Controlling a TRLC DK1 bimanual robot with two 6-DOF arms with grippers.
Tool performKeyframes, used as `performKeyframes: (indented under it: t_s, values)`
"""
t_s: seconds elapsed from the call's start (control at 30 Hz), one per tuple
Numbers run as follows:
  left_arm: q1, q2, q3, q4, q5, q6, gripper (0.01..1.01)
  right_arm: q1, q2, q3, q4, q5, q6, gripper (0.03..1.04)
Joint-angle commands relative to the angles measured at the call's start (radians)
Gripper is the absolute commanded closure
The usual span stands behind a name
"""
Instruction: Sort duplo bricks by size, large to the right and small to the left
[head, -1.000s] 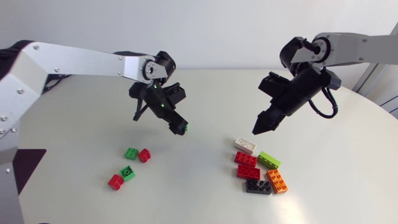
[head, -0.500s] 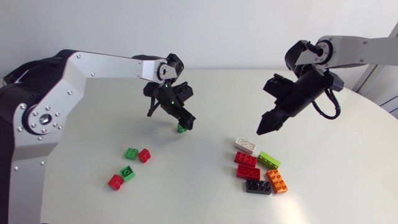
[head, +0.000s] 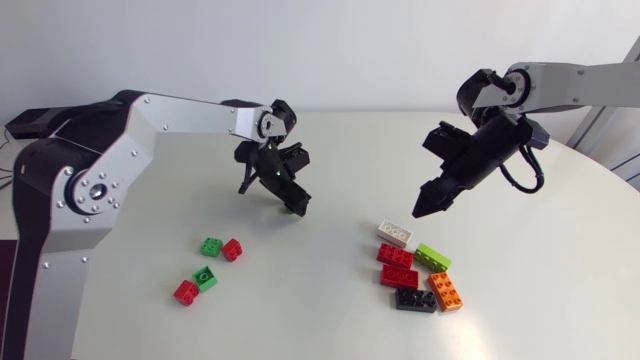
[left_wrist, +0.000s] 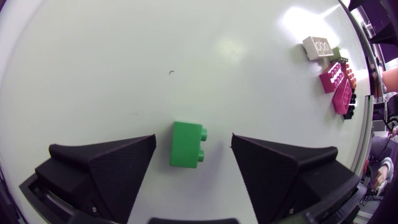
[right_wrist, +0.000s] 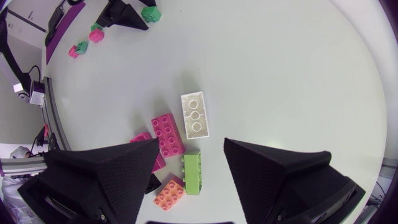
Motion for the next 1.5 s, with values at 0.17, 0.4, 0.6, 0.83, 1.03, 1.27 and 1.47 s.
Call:
performKeyframes:
  t_s: [0.17,0.4,0.6,0.83,1.03,1.27,1.47]
  values:
    - [0.036,0.050,0.059,-0.052,0.006,0.014,0.787,0.003,0.021,-0.029,-0.003,-0.004,-0.015,0.31]
    - [0.050,-0.027,-0.019,-0.046,0.006,0.024,0.787,0.000,0.012,-0.033,-0.003,-0.006,-0.017,0.31]
    - [0.079,-0.182,-0.168,-0.023,0.005,0.030,0.787,0.016,-0.005,-0.047,-0.003,-0.010,-0.014,0.31]
    - [0.122,-0.354,-0.359,-0.003,-0.008,0.056,0.787,0.065,-0.043,-0.063,-0.001,-0.015,0.011,0.31]
    - [0.182,-0.443,-0.542,0.072,-0.008,0.074,0.787,0.100,-0.086,-0.101,0.011,-0.024,0.032,0.31]
    - [0.222,-0.478,-0.674,0.160,-0.008,0.080,0.785,0.105,-0.126,-0.129,0.011,-0.023,0.037,0.31]
    - [0.227,-0.486,-0.717,0.198,-0.008,0.079,0.785,0.105,-0.135,-0.144,0.013,-0.024,0.044,0.31]
